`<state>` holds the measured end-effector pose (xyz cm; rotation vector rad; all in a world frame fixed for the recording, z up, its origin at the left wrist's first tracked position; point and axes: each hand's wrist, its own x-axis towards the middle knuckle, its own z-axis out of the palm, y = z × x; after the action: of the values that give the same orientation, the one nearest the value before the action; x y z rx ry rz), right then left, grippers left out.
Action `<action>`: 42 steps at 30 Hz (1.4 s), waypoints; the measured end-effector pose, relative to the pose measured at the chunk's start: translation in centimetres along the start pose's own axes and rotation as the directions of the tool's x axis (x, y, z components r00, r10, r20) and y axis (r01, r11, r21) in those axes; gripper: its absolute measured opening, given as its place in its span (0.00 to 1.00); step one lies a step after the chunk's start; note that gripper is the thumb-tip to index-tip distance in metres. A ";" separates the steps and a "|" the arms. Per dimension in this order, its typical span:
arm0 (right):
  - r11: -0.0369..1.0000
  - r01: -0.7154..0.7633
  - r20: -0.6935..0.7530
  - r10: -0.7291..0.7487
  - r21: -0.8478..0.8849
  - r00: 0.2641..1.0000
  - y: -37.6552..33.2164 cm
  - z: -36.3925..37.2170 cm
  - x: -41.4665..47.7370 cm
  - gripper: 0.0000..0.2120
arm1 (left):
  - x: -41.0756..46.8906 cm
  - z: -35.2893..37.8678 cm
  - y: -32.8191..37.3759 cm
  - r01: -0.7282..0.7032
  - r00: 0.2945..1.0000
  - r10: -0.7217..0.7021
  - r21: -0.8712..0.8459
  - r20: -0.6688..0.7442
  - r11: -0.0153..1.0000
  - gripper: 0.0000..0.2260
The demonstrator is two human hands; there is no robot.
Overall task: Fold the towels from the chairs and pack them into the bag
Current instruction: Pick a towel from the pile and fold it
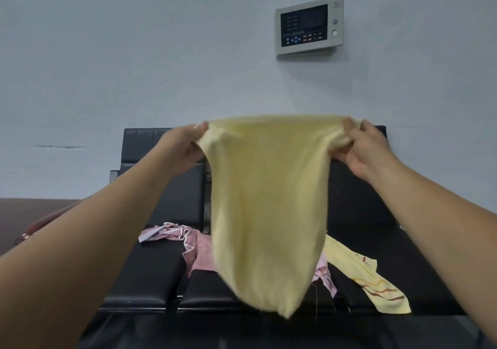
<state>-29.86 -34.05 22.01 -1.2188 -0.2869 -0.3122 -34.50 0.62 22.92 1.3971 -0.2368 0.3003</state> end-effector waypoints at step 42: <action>0.925 0.154 0.508 0.047 -0.347 0.860 1.7 7.0 -4.6 0.09 | -1.2 6.0 -1.4 -0.296 0.945 0.108 0.666 0.309 0.685 0.08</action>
<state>-33.78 -26.49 21.00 -1.6746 -0.7504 -0.0844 -35.05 -5.55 22.16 2.1955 -0.5284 0.4297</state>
